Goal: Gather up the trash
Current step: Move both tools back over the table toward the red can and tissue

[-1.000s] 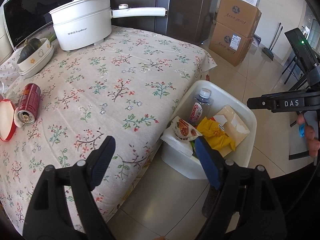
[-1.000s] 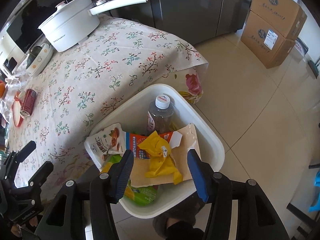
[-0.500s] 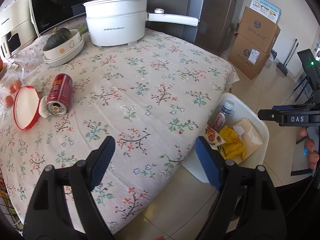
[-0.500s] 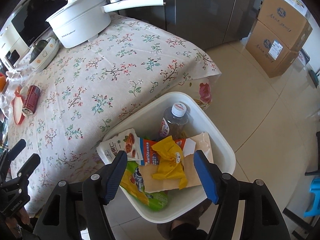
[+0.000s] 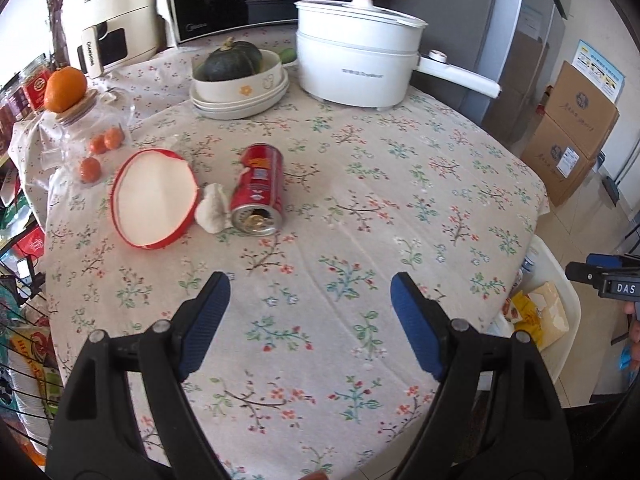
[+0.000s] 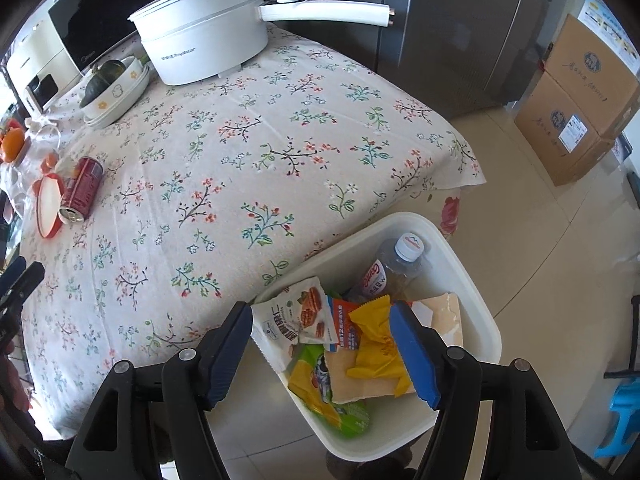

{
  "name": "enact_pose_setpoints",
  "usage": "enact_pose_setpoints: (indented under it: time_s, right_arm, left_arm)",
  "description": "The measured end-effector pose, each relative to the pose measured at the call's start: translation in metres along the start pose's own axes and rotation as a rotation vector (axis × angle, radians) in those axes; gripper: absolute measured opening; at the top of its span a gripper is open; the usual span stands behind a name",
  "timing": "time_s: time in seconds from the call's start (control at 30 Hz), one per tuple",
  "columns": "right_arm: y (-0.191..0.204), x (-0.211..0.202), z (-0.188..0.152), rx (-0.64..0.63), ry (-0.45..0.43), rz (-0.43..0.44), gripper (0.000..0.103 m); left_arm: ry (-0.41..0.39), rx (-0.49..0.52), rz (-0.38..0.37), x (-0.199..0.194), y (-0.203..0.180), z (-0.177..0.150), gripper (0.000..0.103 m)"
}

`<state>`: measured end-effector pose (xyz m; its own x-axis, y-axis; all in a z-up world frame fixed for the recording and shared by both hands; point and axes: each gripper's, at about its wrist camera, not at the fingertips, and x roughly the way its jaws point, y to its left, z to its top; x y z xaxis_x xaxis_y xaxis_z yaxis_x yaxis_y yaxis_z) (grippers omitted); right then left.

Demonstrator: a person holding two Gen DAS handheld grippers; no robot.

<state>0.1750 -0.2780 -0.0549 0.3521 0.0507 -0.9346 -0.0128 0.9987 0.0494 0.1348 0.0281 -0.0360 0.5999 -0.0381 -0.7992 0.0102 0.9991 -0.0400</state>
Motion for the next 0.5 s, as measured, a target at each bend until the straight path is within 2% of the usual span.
enact_pose_setpoints:
  time_s: [0.2, 0.37, 0.5]
  right_arm:
    - [0.031, 0.006, 0.015, -0.039, -0.004, 0.005, 0.073]
    - [0.064, 0.013, 0.033, -0.063, -0.010, 0.021, 0.074]
    - [0.097, 0.021, 0.049, -0.082, -0.014, 0.055, 0.074]
  left_arm:
    - [0.017, -0.089, 0.092, 0.011, 0.059, 0.009, 0.083]
    - [0.074, -0.210, 0.100, 0.029, 0.106, 0.010, 0.083]
    - [0.080, -0.272, 0.093, 0.032, 0.130, 0.009, 0.083]
